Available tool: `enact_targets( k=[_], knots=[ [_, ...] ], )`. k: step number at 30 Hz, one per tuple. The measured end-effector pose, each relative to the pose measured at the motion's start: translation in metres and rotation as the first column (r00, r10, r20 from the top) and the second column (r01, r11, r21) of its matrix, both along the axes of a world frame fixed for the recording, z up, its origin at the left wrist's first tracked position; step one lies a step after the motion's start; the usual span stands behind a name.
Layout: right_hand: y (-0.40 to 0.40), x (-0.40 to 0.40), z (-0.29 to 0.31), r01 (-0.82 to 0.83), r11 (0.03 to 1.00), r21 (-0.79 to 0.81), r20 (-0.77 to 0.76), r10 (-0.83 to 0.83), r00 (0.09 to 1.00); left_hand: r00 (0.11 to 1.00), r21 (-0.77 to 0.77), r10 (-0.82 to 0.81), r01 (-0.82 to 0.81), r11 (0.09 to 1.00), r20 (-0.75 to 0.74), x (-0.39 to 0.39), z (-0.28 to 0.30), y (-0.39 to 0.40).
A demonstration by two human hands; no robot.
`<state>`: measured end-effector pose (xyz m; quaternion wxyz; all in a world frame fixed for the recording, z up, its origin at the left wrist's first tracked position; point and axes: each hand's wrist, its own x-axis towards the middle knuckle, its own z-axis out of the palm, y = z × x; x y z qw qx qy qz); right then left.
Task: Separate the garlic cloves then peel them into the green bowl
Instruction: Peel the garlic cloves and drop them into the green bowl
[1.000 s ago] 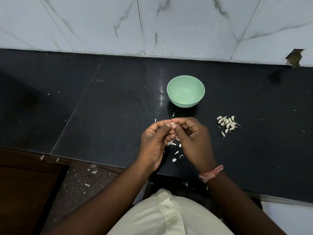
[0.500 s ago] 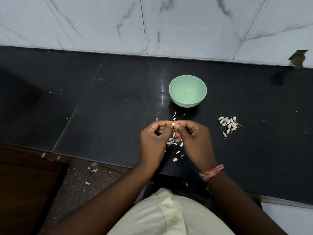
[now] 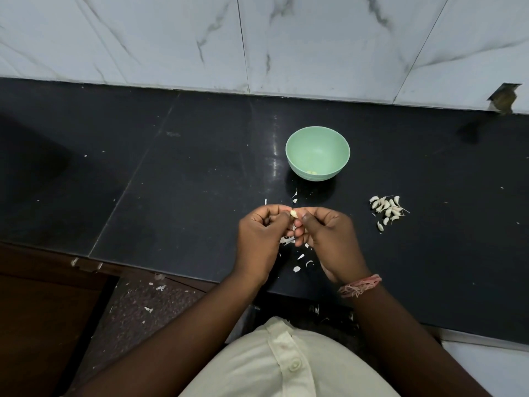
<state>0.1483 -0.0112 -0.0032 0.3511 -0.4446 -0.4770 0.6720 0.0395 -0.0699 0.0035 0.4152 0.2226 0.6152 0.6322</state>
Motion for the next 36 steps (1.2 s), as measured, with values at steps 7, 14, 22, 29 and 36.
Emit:
enact_targets(
  k=[7, 14, 22, 29, 36],
  knots=[
    [0.002, 0.001, 0.004, 0.043, 0.999, 0.004, -0.027, -0.043, 0.999, 0.987, 0.065, -0.036, 0.026, 0.998, 0.157, 0.003, 0.000, -0.001],
    [-0.001, 0.004, 0.009, 0.047, 0.991, 0.122, 0.010, -0.048, 0.999, 0.989, 0.104, -0.028, 0.012, 0.994, 0.146, 0.005, 0.003, -0.003],
    [0.002, 0.008, 0.005, -0.033, 0.998, 0.060, -0.006, 0.033, 0.999, 0.987, 0.079, -0.045, 0.033, 0.996, 0.156, 0.003, -0.004, -0.002],
    [0.003, 0.010, 0.003, -0.052, 0.999, 0.002, -0.008, 0.052, 0.999, 0.988, 0.082, -0.039, 0.026, 0.996, 0.150, 0.006, -0.003, -0.004],
    [0.000, 0.007, 0.003, -0.036, 0.999, -0.028, -0.016, 0.036, 0.999, 0.999, 0.096, -0.029, 0.032, 0.995, -0.026, 0.007, 0.000, -0.008]
  ],
)
